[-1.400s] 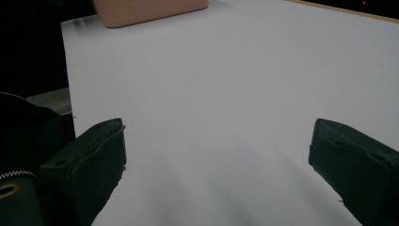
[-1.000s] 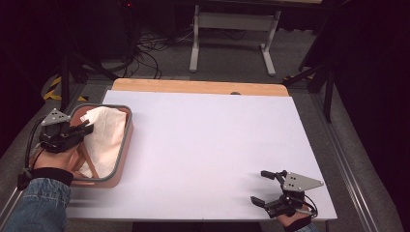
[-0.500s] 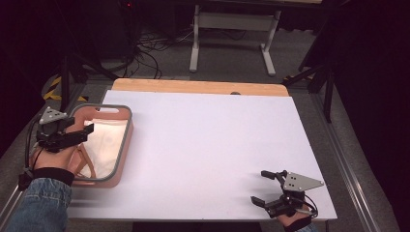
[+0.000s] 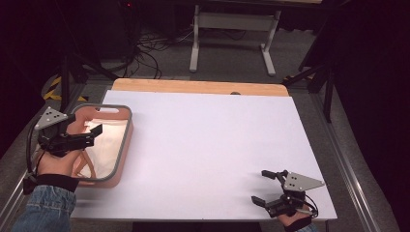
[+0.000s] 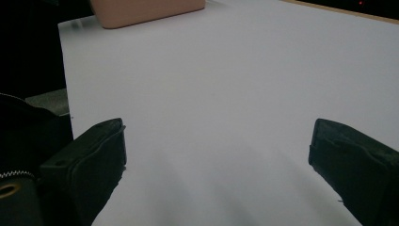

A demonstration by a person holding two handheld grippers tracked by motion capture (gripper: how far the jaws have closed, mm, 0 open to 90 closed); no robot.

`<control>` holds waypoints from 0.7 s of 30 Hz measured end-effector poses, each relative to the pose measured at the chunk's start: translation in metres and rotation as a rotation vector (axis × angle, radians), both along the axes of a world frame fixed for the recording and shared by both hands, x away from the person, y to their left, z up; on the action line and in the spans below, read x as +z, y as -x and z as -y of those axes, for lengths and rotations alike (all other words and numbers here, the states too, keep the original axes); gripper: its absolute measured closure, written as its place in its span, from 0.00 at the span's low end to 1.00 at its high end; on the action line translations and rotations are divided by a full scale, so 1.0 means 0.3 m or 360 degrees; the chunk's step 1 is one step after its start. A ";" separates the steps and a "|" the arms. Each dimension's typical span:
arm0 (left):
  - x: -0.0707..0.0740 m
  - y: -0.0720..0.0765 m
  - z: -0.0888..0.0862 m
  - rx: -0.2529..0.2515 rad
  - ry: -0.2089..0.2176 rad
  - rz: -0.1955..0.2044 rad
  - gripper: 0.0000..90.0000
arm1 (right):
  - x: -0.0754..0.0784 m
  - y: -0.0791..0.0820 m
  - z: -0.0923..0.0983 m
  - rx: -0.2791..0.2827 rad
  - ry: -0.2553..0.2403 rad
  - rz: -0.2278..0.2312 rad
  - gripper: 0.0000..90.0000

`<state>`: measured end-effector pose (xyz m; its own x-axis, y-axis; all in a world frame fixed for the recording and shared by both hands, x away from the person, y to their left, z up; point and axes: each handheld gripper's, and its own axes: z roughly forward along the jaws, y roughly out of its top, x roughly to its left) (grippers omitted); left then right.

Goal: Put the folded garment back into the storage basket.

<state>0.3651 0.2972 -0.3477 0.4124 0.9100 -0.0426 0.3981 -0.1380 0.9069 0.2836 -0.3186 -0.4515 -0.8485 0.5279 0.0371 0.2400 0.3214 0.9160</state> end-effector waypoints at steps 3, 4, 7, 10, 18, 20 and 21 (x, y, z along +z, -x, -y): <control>0.028 0.027 0.040 -0.0102 0.0026 0.0085 0.04 | 0.002 0.001 0.001 0.0000 0.0000 0.0004 0.06; 0.033 0.032 0.048 -0.0127 0.0032 0.0104 0.04 | 0.002 0.000 0.001 -0.0001 -0.0001 0.0005 0.06; 0.053 0.050 0.083 -0.0215 0.0062 0.0163 0.04 | 0.002 0.001 0.002 -0.0003 -0.0002 0.0007 0.06; 0.068 0.065 0.115 -0.0289 0.0087 0.0205 0.04 | 0.003 0.001 0.003 -0.0005 -0.0005 0.0007 0.06; 0.093 0.095 0.192 -0.0445 0.0136 0.0266 0.04 | 0.005 0.002 0.005 -0.0002 -0.0012 0.0012 0.06; 0.095 0.100 0.205 -0.0475 0.0155 0.0272 0.04 | 0.006 0.002 0.005 -0.0001 -0.0013 0.0013 0.05; 0.095 0.102 0.211 -0.0489 0.0172 0.0275 0.04 | 0.006 0.002 0.006 -0.0003 -0.0014 0.0012 0.06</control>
<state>0.3346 0.2340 -0.3191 0.6754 0.7365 -0.0378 0.1930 -0.1270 0.9730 0.2828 -0.3203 -0.4497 -0.8479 0.5290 0.0352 0.2333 0.3127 0.9207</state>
